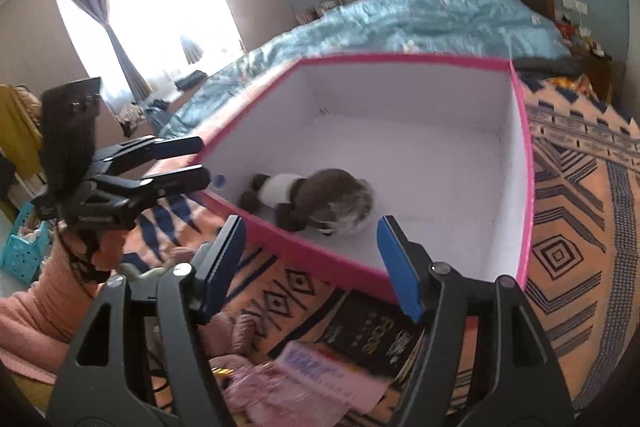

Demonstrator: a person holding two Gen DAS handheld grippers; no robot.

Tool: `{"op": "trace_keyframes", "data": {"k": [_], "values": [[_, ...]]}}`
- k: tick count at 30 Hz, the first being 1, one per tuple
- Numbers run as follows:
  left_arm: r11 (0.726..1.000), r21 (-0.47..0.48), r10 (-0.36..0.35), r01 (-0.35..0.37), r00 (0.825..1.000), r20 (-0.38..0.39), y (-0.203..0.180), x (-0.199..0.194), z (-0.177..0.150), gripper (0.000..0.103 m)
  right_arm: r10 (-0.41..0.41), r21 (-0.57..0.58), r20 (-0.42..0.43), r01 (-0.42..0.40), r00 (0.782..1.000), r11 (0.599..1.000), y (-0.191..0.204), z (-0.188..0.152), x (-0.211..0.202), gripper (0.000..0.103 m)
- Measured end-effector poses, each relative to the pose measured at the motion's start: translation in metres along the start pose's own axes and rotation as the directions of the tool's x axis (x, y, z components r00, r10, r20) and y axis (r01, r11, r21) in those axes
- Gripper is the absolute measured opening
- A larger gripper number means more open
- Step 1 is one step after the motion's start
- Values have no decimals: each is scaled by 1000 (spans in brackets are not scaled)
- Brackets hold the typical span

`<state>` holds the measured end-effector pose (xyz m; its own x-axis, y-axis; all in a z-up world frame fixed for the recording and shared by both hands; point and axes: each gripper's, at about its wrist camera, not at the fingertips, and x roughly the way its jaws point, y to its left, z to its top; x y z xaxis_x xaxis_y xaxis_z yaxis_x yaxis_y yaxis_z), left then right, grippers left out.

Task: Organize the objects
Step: 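Move the right gripper back to the pile and grasp the pink knitted bunny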

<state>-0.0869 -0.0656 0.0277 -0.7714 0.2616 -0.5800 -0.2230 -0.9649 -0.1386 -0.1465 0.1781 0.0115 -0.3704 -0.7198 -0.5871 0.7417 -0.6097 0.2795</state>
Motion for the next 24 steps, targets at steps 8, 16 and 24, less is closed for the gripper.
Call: {"op": "trace_keyframes", "data": {"k": [8, 16, 24], "values": [[997, 37, -70, 69, 997, 41, -27, -42, -22, 81, 50, -117, -11, -51, 999, 992, 50, -40, -20, 69], [993, 80, -87, 88, 996, -26, -50, -39, -67, 81, 94, -126, -100, -107, 990, 986, 69, -90, -15, 59], [993, 18, -111, 113, 992, -64, -45, -36, -85, 81, -1, -121, -207, -25, 978, 992, 74, -127, 6, 58]]}}
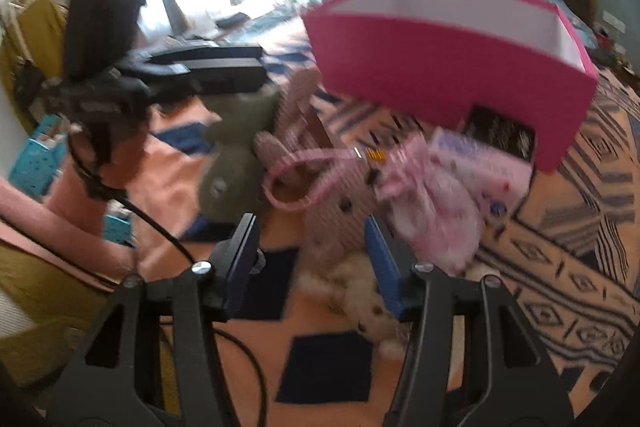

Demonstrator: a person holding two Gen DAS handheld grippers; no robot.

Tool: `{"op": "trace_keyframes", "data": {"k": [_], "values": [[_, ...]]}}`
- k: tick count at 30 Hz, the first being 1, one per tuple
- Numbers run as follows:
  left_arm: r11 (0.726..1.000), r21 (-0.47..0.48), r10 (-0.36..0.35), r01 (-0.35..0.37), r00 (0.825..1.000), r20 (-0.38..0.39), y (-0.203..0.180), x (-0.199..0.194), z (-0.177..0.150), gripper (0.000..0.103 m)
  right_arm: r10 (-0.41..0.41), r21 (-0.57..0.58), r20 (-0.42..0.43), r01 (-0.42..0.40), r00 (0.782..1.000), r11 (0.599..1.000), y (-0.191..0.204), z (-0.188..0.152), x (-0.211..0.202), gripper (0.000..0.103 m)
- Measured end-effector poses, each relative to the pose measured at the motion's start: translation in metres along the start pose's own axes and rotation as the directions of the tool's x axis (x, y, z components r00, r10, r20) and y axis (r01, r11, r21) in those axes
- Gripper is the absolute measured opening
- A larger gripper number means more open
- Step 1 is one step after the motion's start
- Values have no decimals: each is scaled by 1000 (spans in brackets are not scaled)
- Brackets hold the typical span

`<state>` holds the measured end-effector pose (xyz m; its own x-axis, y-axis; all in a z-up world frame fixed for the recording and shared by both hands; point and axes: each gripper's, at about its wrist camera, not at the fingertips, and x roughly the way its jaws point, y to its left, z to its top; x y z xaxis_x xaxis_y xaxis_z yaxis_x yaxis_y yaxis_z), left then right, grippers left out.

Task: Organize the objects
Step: 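Move the right gripper back to the pile and grasp the pink knitted bunny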

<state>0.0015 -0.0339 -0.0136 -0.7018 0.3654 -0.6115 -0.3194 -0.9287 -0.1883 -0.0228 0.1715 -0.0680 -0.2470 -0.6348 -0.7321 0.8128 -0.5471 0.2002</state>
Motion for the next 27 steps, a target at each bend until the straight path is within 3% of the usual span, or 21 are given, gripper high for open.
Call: {"op": "trace_keyframes", "data": {"k": [6, 9, 13, 16, 19, 22, 24, 27], "values": [[1000, -17, -4, 4, 1000, 0, 1, -3, -6, 81, -97, -56, 16, 98, 995, 994, 12, 4, 22, 68], [999, -34, -22, 22, 1000, -4, 4, -4, -9, 81, -176, -92, 34, 178, 984, 980, 19, 8, 35, 68], [999, -40, -13, 13, 1000, -14, 7, -5, -12, 81, -205, -102, 48, 209, 978, 973, 21, 13, 44, 68], [999, -41, -13, 12, 1000, -16, 8, -7, -14, 81, -217, -69, 46, 219, 975, 973, 14, 16, 44, 49], [999, -34, -10, 9, 1000, -15, 7, -9, -14, 81, -148, 2, 38, 148, 988, 989, 1, 17, 33, 49], [1000, -26, -11, 11, 1000, -14, 6, -11, -16, 81, -28, 76, 55, 23, 998, 997, -9, 21, 24, 48], [1000, -18, -9, 9, 1000, -15, 6, -12, -18, 81, 78, 155, 87, -91, 993, 984, -22, 24, 16, 47], [1000, -7, -17, 17, 1000, -23, 5, -12, -20, 81, 146, 211, 123, -169, 982, 963, -34, 29, 10, 47]]}}
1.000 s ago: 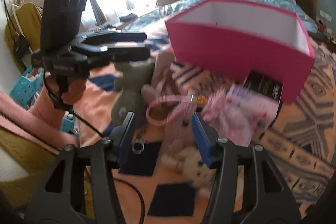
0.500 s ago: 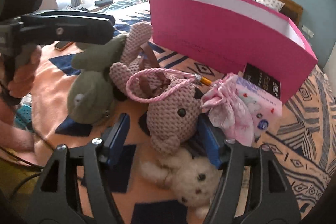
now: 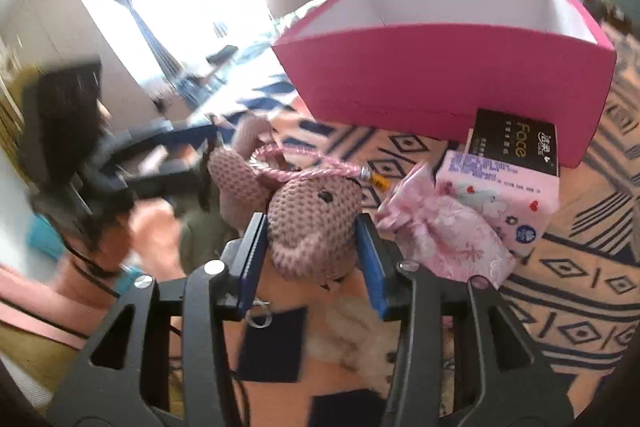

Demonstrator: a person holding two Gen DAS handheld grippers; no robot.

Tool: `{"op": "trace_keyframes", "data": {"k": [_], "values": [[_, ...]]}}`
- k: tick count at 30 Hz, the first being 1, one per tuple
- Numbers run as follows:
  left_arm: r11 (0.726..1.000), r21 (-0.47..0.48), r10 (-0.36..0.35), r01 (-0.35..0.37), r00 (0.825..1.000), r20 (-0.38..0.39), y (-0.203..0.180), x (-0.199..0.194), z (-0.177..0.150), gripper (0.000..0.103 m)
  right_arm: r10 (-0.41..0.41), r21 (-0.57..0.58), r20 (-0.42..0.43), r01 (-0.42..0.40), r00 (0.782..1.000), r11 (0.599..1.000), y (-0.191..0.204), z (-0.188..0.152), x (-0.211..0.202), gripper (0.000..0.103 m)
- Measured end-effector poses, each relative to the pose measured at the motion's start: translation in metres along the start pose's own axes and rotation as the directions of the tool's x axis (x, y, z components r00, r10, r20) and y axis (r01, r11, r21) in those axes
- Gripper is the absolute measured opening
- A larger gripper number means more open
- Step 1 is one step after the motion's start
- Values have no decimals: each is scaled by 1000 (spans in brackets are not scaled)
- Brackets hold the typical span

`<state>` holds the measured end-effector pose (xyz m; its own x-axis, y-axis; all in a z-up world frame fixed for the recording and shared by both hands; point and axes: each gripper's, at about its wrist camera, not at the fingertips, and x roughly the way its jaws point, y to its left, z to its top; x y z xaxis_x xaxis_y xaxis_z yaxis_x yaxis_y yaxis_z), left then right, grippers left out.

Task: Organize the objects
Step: 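Move the right gripper back to the pile and grasp the pink knitted bunny, then carry the pink bunny with the right gripper and drop it into the box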

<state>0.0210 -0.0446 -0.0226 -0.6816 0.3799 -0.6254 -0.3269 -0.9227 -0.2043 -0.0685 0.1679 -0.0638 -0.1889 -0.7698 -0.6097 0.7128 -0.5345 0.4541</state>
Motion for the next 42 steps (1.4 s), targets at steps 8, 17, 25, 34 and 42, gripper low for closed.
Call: {"op": "trace_keyframes", "data": {"k": [8, 17, 25, 34, 42], "values": [[1000, -12, 10, -11, 995, -94, 6, 26, -12, 80, 74, 127, -3, -73, 997, 989, -21, 10, 12, 47], [999, -30, 13, -16, 995, -96, 12, 32, -16, 71, -60, 11, -16, 60, 998, 998, 5, 10, 21, 58], [1000, -1, -3, 3, 999, -42, -3, 13, -6, 71, -100, -101, 0, 100, 995, 990, 28, 13, 15, 51], [998, 67, -10, 6, 997, 73, -16, -19, 35, 71, -69, -158, 102, 85, 992, 984, 40, 36, -26, 51], [996, 85, 9, -19, 993, 114, -10, -10, 93, 71, -74, -210, 189, 114, 979, 971, 39, 83, -41, 51]]}}
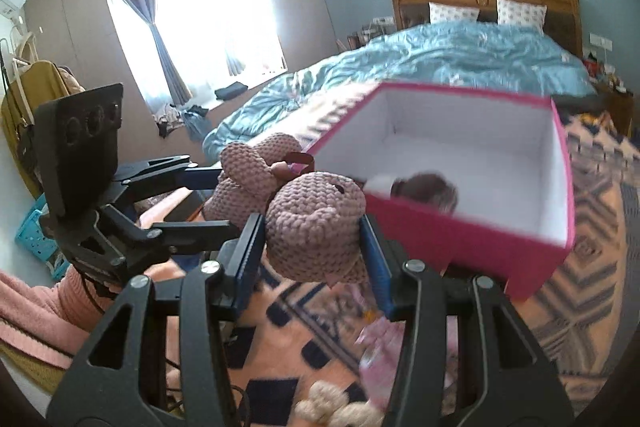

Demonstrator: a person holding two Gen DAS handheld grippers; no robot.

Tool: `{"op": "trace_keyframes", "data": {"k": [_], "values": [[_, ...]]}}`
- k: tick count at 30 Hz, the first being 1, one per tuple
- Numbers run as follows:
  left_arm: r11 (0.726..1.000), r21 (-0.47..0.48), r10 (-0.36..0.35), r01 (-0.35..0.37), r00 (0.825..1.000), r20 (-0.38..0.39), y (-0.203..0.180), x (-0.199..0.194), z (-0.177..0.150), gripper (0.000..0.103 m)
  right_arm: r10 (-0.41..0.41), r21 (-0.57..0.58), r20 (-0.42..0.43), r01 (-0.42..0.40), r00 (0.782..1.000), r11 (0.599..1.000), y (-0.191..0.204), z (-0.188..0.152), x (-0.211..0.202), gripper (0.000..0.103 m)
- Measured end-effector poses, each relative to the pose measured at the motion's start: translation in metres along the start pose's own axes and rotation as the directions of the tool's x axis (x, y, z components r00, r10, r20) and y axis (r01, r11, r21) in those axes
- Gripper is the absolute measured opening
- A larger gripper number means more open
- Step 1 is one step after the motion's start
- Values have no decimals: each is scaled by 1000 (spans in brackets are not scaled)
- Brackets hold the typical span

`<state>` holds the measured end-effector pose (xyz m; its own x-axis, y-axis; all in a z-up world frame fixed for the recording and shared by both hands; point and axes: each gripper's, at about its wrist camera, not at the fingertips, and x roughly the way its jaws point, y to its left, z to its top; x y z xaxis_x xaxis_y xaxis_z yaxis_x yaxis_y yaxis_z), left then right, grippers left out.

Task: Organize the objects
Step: 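Carry the pink bunny with the right gripper and drop it into the box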

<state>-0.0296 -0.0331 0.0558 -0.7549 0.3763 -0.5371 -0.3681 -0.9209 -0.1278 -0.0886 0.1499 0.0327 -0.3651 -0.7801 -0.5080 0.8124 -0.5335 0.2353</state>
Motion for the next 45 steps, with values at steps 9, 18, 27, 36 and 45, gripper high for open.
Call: {"op": "trace_keyframes", "data": {"k": [9, 18, 27, 36, 45], "values": [[999, -31, 10, -11, 999, -39, 28, 45, 45, 71, -48, -28, 32, 49, 998, 998, -35, 46, 10, 51], [993, -66, 88, -97, 988, -130, 60, 98, 56, 71, -52, -8, -33, 52, 998, 999, -75, 69, 59, 51], [984, -100, 121, -149, 961, -247, 86, 135, 48, 71, -51, 28, -137, 55, 989, 998, -99, 72, 106, 51], [971, -59, 210, -232, 945, -252, 83, 136, 38, 71, -111, 67, -219, 129, 969, 989, -112, 65, 128, 59], [981, -90, 153, -169, 975, -161, 78, 92, 34, 73, -100, 54, -176, 111, 979, 992, -98, 59, 94, 60]]}}
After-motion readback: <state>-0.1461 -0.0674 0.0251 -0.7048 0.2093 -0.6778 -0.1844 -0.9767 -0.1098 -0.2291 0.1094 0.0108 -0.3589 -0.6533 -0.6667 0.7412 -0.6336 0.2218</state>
